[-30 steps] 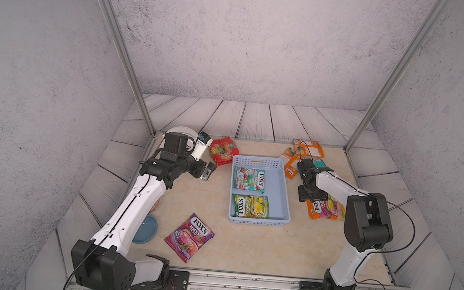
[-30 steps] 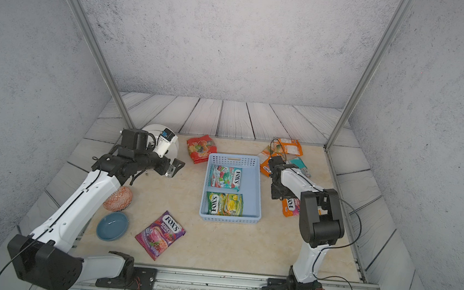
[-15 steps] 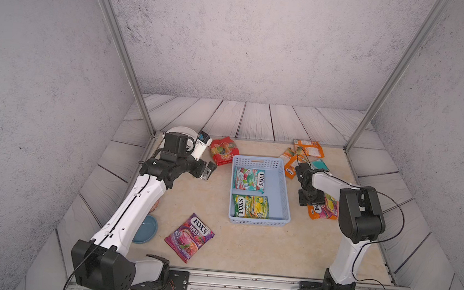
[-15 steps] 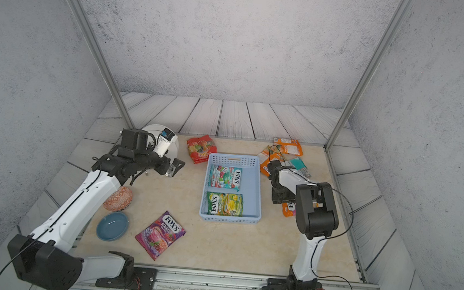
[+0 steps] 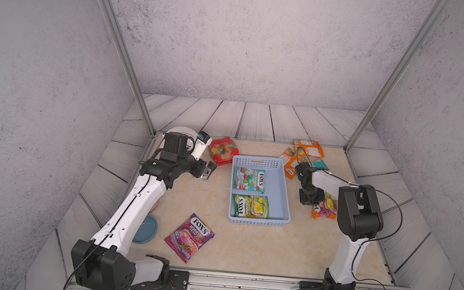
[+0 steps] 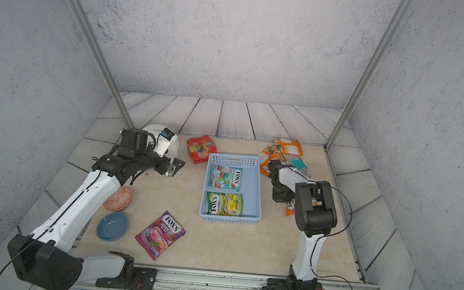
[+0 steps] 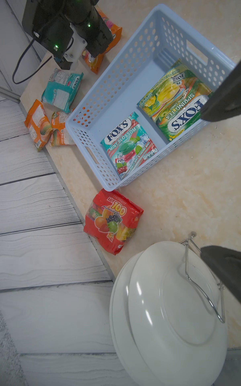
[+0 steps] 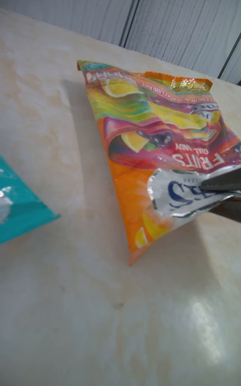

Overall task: Put the candies in the basket
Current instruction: Pick up the candy at the center of the board.

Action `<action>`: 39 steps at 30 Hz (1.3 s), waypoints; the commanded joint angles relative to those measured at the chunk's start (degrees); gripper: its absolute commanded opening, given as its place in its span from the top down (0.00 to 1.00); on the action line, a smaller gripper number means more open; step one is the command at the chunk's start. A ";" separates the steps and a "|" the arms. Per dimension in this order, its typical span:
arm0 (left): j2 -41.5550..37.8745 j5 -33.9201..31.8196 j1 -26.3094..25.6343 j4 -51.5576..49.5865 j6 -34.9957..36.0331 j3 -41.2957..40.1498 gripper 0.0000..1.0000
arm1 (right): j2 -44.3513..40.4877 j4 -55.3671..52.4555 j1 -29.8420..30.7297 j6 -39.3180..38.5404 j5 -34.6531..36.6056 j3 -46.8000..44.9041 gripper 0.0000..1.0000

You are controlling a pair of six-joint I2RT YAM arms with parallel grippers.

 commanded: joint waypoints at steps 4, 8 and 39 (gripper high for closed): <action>-0.89 0.31 0.68 0.47 0.29 -0.53 0.01 | -6.85 -3.36 -0.12 -0.38 -2.24 1.91 1.00; -0.86 0.27 0.71 -0.14 0.37 -0.04 0.01 | -10.26 -6.51 -0.12 -0.01 -4.10 4.78 1.00; 0.04 2.09 1.34 -0.02 0.60 -0.49 0.00 | -3.94 -20.95 6.91 8.36 -32.65 48.62 1.00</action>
